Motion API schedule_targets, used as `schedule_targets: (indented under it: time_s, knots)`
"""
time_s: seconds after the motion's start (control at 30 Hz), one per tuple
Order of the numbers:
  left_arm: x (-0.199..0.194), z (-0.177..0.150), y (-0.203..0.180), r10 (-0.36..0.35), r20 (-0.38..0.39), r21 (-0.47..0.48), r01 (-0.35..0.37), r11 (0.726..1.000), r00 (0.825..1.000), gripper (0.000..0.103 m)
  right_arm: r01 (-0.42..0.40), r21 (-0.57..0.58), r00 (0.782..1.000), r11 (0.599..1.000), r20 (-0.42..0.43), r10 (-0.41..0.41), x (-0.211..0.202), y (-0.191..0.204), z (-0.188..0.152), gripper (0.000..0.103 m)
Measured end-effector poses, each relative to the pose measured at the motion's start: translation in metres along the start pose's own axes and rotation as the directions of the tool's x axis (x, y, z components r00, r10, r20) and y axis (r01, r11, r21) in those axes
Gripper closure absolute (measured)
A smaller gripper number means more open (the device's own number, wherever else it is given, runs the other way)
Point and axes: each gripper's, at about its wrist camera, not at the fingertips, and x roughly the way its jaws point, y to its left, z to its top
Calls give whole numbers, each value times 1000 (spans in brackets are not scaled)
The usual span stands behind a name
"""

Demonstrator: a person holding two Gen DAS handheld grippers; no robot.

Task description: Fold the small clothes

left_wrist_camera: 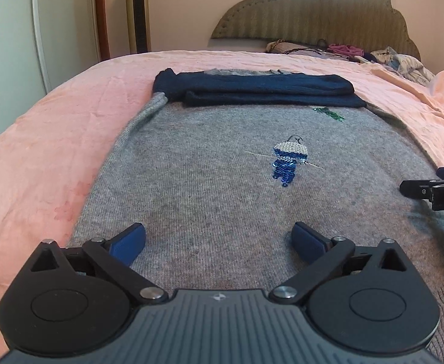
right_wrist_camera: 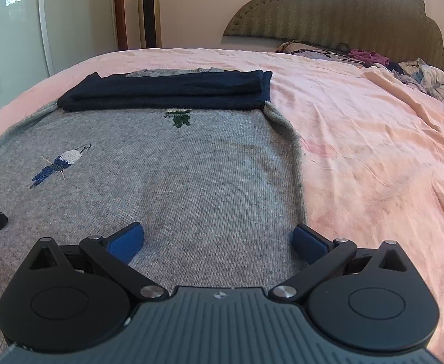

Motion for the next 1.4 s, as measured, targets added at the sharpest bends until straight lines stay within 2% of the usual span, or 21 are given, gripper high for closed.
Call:
schedule_targets:
  time_s: [1.17, 1.27, 1.4]
  knots:
    - [0, 1, -1, 4, -4, 4, -4, 1000, 1000, 0, 15, -1, 1000, 1000, -2, -15, -2, 2, 0, 0]
    - [0, 1, -1, 9, -5, 5, -9, 1000, 1000, 0, 33, 19, 999, 999, -13, -33, -8, 6, -4, 0]
    - [-6, -1, -10, 52, -7, 41, -52, 998, 999, 0, 41, 12, 999, 999, -15, -41, -22, 14, -15, 0]
